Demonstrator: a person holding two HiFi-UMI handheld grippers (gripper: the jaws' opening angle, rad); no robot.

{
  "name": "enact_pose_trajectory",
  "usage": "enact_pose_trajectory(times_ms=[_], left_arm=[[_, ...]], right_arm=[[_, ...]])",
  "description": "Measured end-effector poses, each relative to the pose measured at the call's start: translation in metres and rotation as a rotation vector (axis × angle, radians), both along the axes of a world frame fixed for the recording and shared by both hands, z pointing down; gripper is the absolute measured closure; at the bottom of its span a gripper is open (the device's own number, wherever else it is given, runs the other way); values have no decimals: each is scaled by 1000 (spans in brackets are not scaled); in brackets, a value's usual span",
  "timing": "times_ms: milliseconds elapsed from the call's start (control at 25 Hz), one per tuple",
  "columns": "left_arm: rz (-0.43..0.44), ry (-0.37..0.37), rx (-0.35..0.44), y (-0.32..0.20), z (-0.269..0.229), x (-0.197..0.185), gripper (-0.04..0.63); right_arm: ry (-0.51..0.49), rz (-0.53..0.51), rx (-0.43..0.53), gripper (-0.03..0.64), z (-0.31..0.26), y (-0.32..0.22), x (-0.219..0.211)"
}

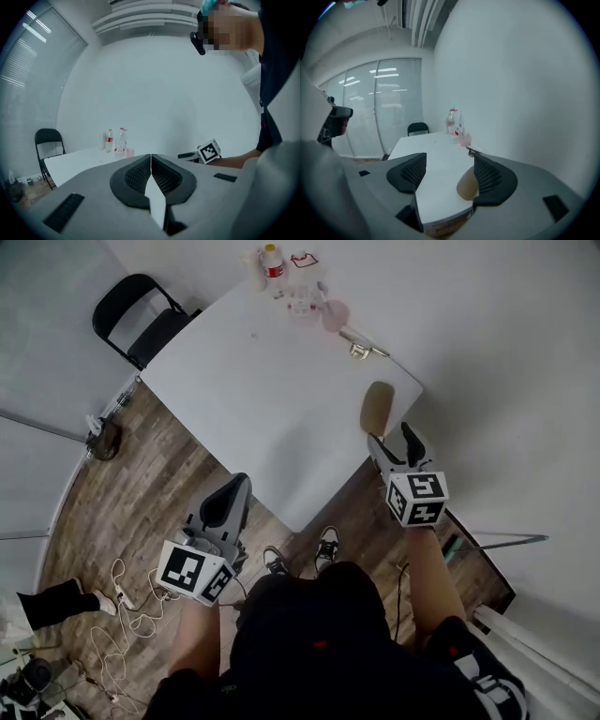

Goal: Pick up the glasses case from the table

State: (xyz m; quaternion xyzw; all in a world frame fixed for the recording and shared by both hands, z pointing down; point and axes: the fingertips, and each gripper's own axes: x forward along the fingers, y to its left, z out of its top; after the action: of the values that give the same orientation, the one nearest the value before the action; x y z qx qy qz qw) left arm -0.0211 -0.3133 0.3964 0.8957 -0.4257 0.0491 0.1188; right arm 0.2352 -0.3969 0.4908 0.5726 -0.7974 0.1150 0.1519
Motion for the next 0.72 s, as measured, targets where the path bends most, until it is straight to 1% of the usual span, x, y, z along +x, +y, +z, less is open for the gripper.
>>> enact_pose_trajectory(times_ms=[160,200,360,480,600,720], left_arm=[[-19,-17,-26,-6,14,5,572],[-25,-20,-33,-7,16,4,572],[-31,-33,-63,-9,26,1,572],[-18,-43,-84,-8,33,-2,572],[-20,-53,-100,-10,43,-9,572],[-29,-49,-120,-13,51,-15,572]], right_arm=[[14,52,-129,242,57,-42,13],[13,70,-162,233,71,-51,16],[32,157,-252,215,118,-88,30],[43,179,-329,202,151,-110,34],[70,214,-376,195,168,-123,41],[45,281,-425,193,182,-129,49]])
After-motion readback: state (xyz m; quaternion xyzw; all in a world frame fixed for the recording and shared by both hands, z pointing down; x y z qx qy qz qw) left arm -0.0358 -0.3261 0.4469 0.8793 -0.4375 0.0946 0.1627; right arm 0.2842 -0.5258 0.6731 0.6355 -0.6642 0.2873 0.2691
